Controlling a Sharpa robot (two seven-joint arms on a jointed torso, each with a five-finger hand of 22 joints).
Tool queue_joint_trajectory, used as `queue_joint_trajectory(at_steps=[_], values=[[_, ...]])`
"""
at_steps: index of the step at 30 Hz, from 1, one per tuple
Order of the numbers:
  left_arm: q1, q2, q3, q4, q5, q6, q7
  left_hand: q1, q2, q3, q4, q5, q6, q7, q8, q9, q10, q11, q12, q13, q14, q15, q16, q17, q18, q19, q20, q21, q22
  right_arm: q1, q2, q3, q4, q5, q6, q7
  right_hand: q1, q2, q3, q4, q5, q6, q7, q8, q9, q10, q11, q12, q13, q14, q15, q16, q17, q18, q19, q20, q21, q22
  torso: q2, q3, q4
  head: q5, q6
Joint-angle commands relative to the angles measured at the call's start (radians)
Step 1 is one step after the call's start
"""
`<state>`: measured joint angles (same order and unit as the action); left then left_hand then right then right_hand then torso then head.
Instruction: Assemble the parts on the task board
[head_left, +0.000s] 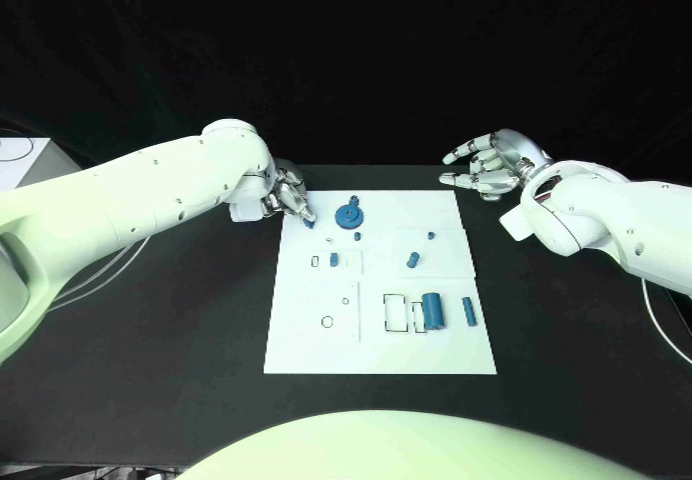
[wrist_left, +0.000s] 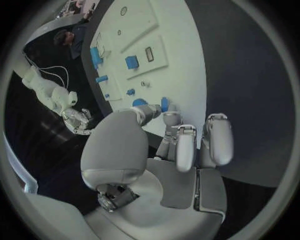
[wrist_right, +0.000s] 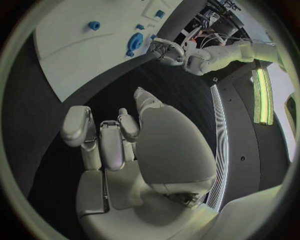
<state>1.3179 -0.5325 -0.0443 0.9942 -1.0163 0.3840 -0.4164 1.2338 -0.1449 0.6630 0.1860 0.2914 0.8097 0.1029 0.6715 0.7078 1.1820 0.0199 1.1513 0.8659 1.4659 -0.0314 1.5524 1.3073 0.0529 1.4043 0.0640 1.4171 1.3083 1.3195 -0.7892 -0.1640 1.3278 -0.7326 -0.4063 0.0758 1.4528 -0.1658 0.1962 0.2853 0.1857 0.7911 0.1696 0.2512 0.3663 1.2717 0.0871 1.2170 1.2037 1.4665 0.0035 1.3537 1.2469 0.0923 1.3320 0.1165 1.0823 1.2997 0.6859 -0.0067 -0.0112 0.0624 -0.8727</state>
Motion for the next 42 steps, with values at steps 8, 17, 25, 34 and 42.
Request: queue_joint_trajectory(at_steps=[8,17,25,34,42], values=[[0.002,-0.09,-0.001,0.144,0.219,-0.177,-0.058,-0.054,-0.031,0.211,-0.182,0.041,0.036,-0.018,0.022,0.068,0.053,-0.013,0.031,0.041,0.105,-0.02,0.018,0.263,-0.002,0.034,-0.008,0.029,0.068,-0.001,-0.004,0.0,-0.003,-0.002,0.012,0.008,-0.013,0.0,0.005,0.002,0.006,-0.007,0.003,0.006,0.001,-0.002,-0.002,-0.003,-0.002,0.012,0.004,-0.004,-0.001,0.01,-0.001,-0.003,-0.007,-0.002,-0.002,0.0005,0.0014,0.007,0.0],[-0.001,-0.18,-0.012,0.309,0.21,-0.328,-0.049,-0.094,-0.055,0.23,-0.199,0.159,0.059,-0.032,0.04,0.072,0.092,-0.027,0.052,0.071,0.105,-0.034,0.018,0.263,-0.013,0.065,-0.022,0.058,0.111,-0.002,-0.008,0.0,-0.008,0.002,-0.005,0.015,-0.018,0.001,0.006,0.003,0.011,-0.01,0.004,0.008,0.002,-0.015,-0.001,-0.017,-0.015,0.007,0.005,-0.016,-0.016,0.015,-0.015,-0.003,-0.038,-0.018,-0.01,-0.0008,0.0071,0.011,0.0],[-0.008,-0.236,-0.033,0.419,0.137,-0.467,-0.028,-0.097,-0.06,0.233,-0.204,0.168,0.066,-0.035,0.042,0.071,0.104,-0.03,0.059,0.081,0.105,-0.037,0.018,0.263,-0.016,0.074,-0.026,0.066,0.123,-0.004,-0.005,0.0,-0.029,0.033,-0.045,0.055,-0.017,-0.019,0.087,0.001,0.025,-0.049,0.019,0.062,0.017,-0.34,0.019,-0.491,-0.487,-0.285,0.029,-0.609,-0.522,0.089,-0.294,0.023,-0.655,-0.382,-0.019,-0.0019,0.0115,0.011,0.0],[-0.017,-0.261,-0.056,0.485,0.054,-0.511,-0.037,-0.098,-0.061,0.235,-0.207,0.17,0.07,-0.037,0.043,0.07,0.109,-0.032,0.061,0.085,0.105,-0.038,0.018,0.263,-0.017,0.077,-0.027,0.069,0.128,-0.004,0.007,-0.002,-0.058,0.072,-0.052,0.094,-0.038,-0.051,0.179,-0.01,0.028,-0.069,0.064,0.07,0.001,-0.395,0.081,-0.782,-0.865,-0.472,0.111,-1.005,-0.694,0.086,-0.409,0.103,-0.941,-0.646,-0.021,0.0004,0.012,0.014,0.0],[-0.022,-0.256,-0.075,0.498,0.035,-0.466,-0.064,-0.098,-0.062,0.236,-0.208,0.17,0.071,-0.037,0.042,0.07,0.108,-0.032,0.059,0.082,0.105,-0.039,0.018,0.263,-0.017,0.077,-0.028,0.068,0.127,-0.004,0.018,-0.002,-0.085,0.112,-0.053,0.125,-0.046,-0.044,0.192,-0.053,0.028,-0.058,0.072,0.017,-0.037,-0.371,0.101,-0.91,-1.079,-0.526,0.149,-1.185,-0.832,0.089,-0.483,0.148,-1.021,-0.869,-0.019,0.0003,0.0103,0.017,0.0]])
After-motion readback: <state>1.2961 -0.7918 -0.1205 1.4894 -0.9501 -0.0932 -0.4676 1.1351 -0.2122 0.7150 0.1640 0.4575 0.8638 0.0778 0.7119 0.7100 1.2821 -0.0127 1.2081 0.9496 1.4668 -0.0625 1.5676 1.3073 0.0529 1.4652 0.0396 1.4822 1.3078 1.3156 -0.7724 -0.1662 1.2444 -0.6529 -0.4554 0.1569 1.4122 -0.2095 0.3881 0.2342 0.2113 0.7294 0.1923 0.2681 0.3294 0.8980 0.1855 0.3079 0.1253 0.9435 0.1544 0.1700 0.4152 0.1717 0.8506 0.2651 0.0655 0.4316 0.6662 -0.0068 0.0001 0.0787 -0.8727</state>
